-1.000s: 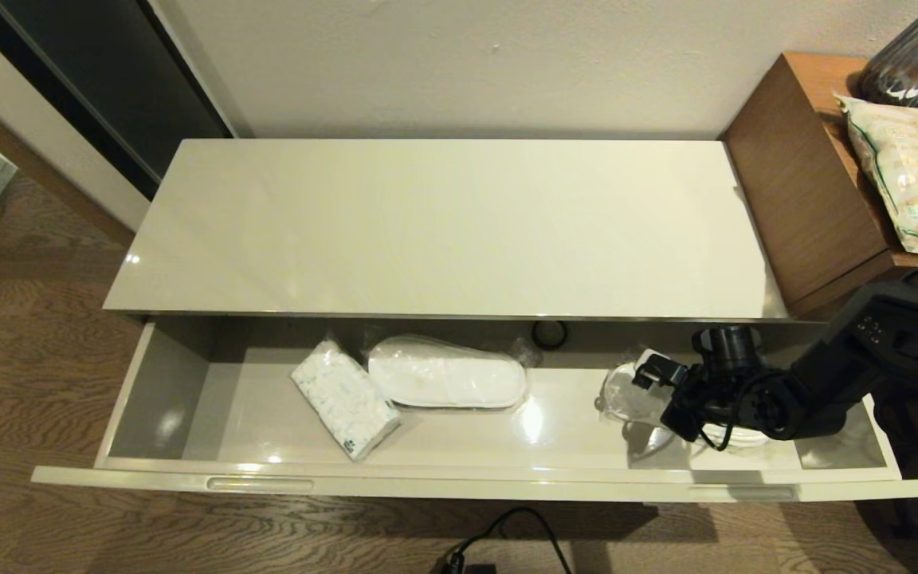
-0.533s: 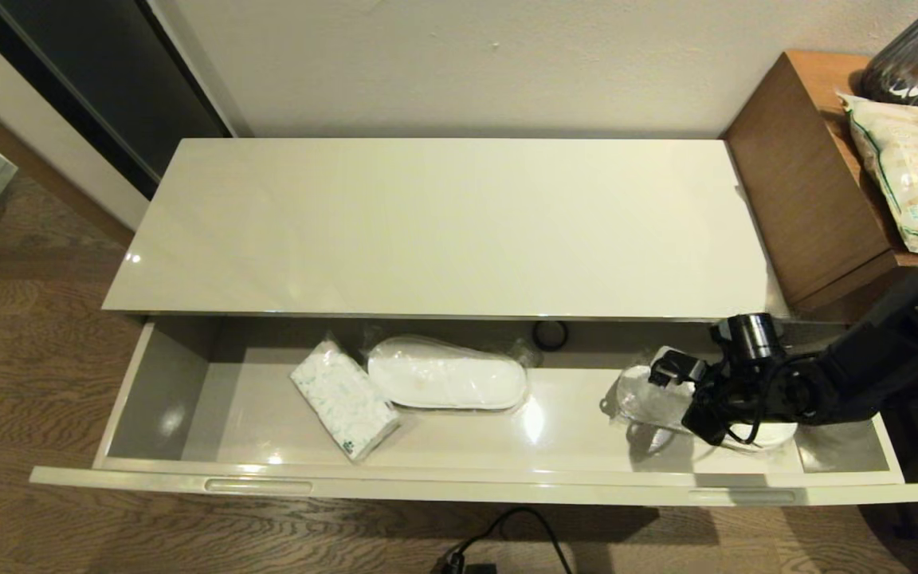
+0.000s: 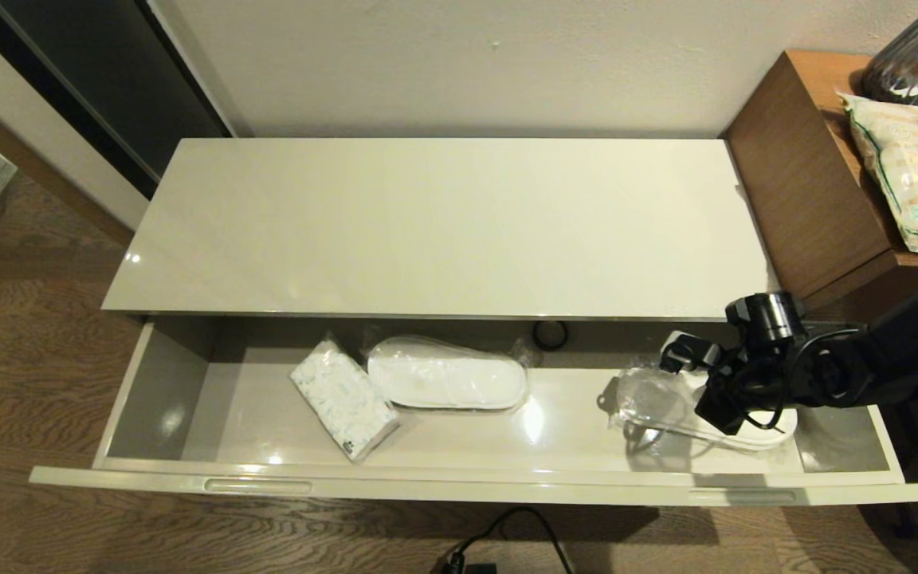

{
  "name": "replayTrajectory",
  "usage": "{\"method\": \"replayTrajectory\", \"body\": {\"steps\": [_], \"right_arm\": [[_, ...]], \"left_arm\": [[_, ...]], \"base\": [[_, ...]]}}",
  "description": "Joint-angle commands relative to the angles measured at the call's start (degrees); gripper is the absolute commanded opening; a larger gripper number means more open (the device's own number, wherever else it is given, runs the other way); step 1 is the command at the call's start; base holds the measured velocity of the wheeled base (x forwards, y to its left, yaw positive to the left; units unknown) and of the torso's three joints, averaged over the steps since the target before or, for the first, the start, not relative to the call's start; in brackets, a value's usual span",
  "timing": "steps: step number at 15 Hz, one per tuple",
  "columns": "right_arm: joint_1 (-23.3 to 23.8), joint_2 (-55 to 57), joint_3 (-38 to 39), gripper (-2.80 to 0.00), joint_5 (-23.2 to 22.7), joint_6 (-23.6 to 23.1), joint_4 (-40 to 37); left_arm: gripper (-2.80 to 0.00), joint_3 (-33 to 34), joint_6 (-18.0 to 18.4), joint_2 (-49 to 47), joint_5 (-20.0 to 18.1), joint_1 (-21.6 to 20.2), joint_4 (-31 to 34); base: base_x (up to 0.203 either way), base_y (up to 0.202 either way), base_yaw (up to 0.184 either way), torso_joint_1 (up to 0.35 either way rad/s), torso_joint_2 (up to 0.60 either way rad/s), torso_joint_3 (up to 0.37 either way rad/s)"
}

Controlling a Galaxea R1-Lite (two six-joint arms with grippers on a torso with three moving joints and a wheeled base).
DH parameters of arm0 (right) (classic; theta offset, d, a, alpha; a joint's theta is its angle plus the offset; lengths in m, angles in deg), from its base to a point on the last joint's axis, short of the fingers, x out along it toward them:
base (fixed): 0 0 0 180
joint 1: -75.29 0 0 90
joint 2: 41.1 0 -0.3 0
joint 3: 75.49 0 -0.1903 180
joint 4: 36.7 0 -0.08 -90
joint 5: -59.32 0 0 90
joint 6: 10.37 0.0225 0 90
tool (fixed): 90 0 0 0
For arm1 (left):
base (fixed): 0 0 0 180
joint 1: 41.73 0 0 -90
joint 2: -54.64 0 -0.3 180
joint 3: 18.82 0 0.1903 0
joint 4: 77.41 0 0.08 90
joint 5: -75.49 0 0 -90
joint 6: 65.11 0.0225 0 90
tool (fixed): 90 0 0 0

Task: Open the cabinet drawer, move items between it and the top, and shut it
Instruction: Take out the disposable slippers from the drawer

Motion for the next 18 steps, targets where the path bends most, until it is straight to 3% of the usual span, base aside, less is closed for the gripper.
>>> {"method": "replayTrajectory", "body": {"steps": [1,7,8,9,15,18], "right_arm": [[-0.16,-0.21,0.03,-2.8,0.05,-0.3,0.51],[-0.49,-1.2,1.52,-2.8,1.2,-0.3,0.55],[-0.49,-0.88,1.2,-2.12,1.2,-0.3,0.69],[-0.49,-0.81,1.02,0.0,1.23,-0.3,0.7],[-0.49,1.17,0.15,0.0,1.23,-0.3,1.69],[-0.49,7.98,0.19,0.0,1.1,-0.37,13.08]], "left_arm": [[-2.8,0.0,0.0,-0.05,0.02,0.02,-0.01],[-2.8,0.0,-0.03,-0.05,0.02,0.02,-0.01],[-2.8,0.0,-0.01,-0.05,0.02,0.02,-0.01],[-2.8,0.0,-0.09,-0.05,0.02,0.02,-0.01],[-2.8,0.0,0.0,-0.05,0.02,0.02,-0.01],[-2.8,0.0,0.0,-0.05,0.02,0.02,-0.01]], "base": [[0.0,0.0,0.0,0.0,0.0,0.0],[0.0,0.0,0.0,0.0,0.0,0.0],[0.0,0.0,0.0,0.0,0.0,0.0],[0.0,0.0,0.0,0.0,0.0,0.0],[0.0,0.0,0.0,0.0,0.0,0.0],[0.0,0.0,0.0,0.0,0.0,0.0]]}}
